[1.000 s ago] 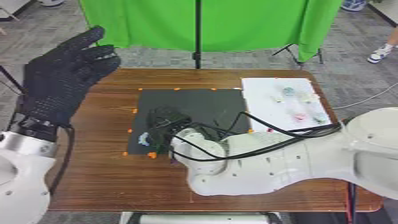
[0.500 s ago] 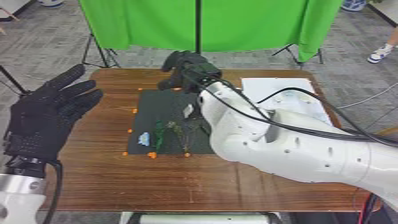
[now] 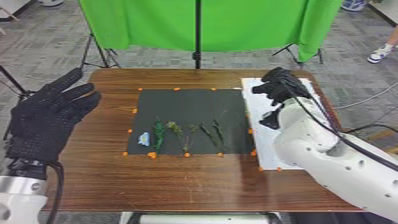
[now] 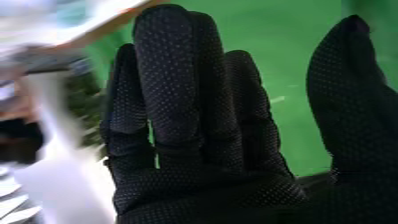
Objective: Arrange flowers
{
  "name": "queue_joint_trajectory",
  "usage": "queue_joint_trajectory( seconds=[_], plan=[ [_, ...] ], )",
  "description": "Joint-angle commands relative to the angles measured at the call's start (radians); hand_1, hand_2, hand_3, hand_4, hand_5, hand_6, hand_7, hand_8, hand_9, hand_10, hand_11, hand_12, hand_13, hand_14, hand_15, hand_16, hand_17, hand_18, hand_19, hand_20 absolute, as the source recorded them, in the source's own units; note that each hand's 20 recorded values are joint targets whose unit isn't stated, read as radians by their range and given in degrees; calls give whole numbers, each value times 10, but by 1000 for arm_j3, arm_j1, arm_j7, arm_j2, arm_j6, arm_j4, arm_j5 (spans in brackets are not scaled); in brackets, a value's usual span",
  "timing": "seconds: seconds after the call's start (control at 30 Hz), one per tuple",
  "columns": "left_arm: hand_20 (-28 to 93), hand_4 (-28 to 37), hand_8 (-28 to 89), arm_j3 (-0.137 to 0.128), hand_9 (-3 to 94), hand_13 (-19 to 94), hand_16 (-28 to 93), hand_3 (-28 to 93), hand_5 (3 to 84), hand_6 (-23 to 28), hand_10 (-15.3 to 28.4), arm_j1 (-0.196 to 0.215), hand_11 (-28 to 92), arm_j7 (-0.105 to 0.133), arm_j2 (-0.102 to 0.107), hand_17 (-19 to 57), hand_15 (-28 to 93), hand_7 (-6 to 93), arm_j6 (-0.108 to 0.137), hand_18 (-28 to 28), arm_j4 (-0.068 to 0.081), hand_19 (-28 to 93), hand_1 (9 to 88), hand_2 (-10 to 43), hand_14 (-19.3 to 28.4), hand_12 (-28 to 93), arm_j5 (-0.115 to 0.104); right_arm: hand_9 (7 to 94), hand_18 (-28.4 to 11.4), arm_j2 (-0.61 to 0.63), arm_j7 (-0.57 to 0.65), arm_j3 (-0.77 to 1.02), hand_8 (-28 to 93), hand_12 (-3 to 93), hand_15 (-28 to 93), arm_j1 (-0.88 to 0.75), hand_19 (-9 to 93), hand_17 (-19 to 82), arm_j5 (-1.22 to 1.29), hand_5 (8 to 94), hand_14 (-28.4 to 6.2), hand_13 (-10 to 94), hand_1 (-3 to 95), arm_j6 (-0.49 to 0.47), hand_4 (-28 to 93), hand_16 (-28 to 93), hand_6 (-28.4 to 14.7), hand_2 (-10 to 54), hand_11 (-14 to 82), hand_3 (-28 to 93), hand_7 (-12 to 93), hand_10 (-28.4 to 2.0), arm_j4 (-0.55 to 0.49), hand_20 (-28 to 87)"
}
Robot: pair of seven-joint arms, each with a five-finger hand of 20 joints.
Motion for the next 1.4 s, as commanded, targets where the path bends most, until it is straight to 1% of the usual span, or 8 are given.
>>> queue_joint_trajectory(
  seconds=[0.03,0.1,0.2,0.43,0.53,0.83,1.03,1.4],
  plan=[
    [61,-224,-97,14,321,237,-89,761,367,104,217,17,264,-4,0,-95,496,153,5,284,8,601,236,72,284,110,-9,780,-218,85,115,3,-117,150,606,-62,866,328,-52,515,-87,773,362,-10,-283,141,-10,-92,229,687,116,-141,67,125],
    [62,-224,-97,14,321,237,-89,762,367,104,218,24,265,7,7,-94,495,153,8,284,7,602,236,72,284,110,-13,786,-220,92,126,8,-114,152,609,-69,877,335,-43,499,-84,783,362,-29,-283,143,-12,-93,233,689,113,-141,75,116],
    [63,-224,-97,18,321,237,-89,762,367,104,218,10,264,-4,3,-94,497,152,3,284,12,603,236,72,284,110,-9,794,-222,96,141,15,-113,152,607,-78,911,345,-33,485,-82,791,363,-74,-283,152,-12,-95,234,690,113,-143,95,46],
    [61,-223,-97,19,322,238,-89,763,367,104,217,18,264,-5,0,-94,496,152,-7,284,11,600,235,72,284,110,-7,797,-225,110,161,-13,-112,152,606,-84,924,352,-4,474,-81,801,371,-118,-283,151,-11,-95,233,690,111,-143,122,24],
    [60,-223,-96,27,322,238,-89,762,367,104,218,-2,264,-19,-2,-96,496,152,-12,284,19,599,235,72,284,109,-7,797,-225,101,160,-18,-115,152,605,-82,927,351,14,495,-81,801,381,-142,-283,153,-2,-95,232,690,117,-144,145,16],
    [60,-223,-96,45,323,238,-89,763,368,104,217,-35,266,-30,-2,-96,496,152,-23,284,28,597,235,72,284,109,-5,833,-201,97,137,-163,-129,153,581,-9,912,363,-41,663,-65,809,461,-55,-281,157,39,-95,220,700,139,-110,227,-1],
    [61,-224,-97,42,323,238,-89,763,368,104,218,-26,267,-20,1,-97,496,153,-15,284,25,597,236,72,284,109,-9,932,-182,102,145,-290,4,244,540,53,921,400,-166,853,-35,868,567,79,-283,188,45,-95,155,596,147,-65,235,15],
    [62,-224,-97,16,322,238,-89,763,368,104,218,3,265,-18,-9,-96,495,153,-18,284,20,597,235,72,284,109,-9,937,-178,10,85,-362,25,234,537,186,927,406,-204,874,-29,882,558,147,-283,203,41,-95,200,632,152,-64,184,20]
  ],
)
